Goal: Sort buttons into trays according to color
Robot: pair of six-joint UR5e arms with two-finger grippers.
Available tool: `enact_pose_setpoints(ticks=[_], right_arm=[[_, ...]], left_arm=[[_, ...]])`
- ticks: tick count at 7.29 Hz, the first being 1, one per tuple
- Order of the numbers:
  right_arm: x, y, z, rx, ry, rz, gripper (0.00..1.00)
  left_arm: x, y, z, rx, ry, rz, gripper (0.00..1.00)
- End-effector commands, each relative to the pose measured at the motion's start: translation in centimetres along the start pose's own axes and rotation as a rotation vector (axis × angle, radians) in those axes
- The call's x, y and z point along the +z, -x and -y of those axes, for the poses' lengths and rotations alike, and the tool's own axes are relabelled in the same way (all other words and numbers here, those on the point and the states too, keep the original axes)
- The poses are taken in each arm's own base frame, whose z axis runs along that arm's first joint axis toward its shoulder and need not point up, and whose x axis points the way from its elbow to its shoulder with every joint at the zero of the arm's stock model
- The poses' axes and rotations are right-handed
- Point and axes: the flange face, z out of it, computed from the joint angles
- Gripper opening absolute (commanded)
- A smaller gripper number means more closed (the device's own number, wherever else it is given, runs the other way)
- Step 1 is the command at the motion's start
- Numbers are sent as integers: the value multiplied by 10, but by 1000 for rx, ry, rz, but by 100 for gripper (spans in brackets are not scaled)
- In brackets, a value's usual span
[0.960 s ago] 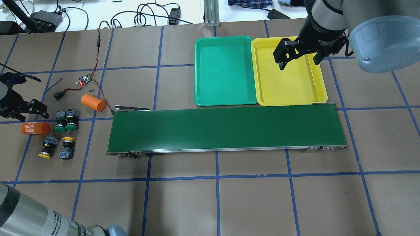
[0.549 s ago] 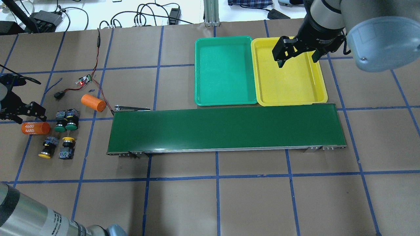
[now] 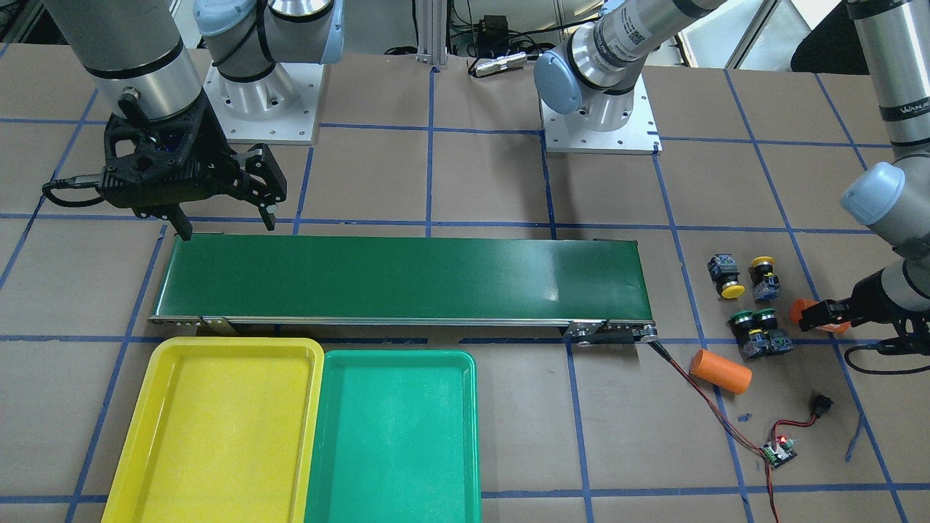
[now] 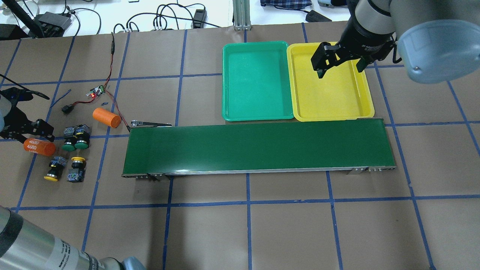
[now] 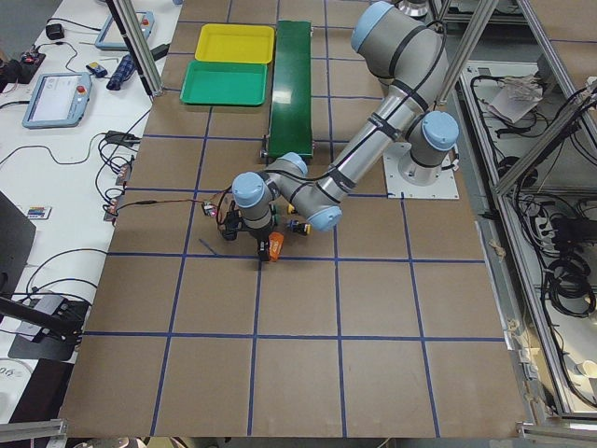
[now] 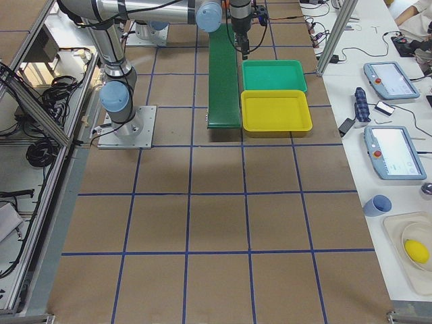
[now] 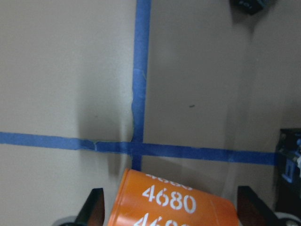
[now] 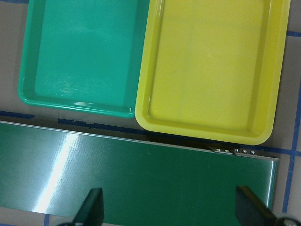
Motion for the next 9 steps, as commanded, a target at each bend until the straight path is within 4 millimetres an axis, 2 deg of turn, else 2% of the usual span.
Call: enact_pose_setpoints(ticks=[1, 3, 5, 6, 8, 9], right_arm=[[0, 1, 0, 0, -1, 5, 100], [1, 0, 1, -2, -2, 3, 100], [2, 0, 3, -2, -9, 2, 100], [4, 0, 4, -2, -5, 3, 100], [4, 0, 4, 1, -5, 3, 100], [2, 0, 3, 2, -8, 2, 100]], left_arm=[[5, -1, -1, 30, 20, -11, 100], [14, -2, -2, 100, 44, -28, 100], [7, 1, 2, 126, 30, -18, 1], [-9, 1, 2, 125, 7, -7, 0], [-57, -6, 21, 132, -87, 23, 0], [-80, -30, 33, 120, -83, 0, 0]])
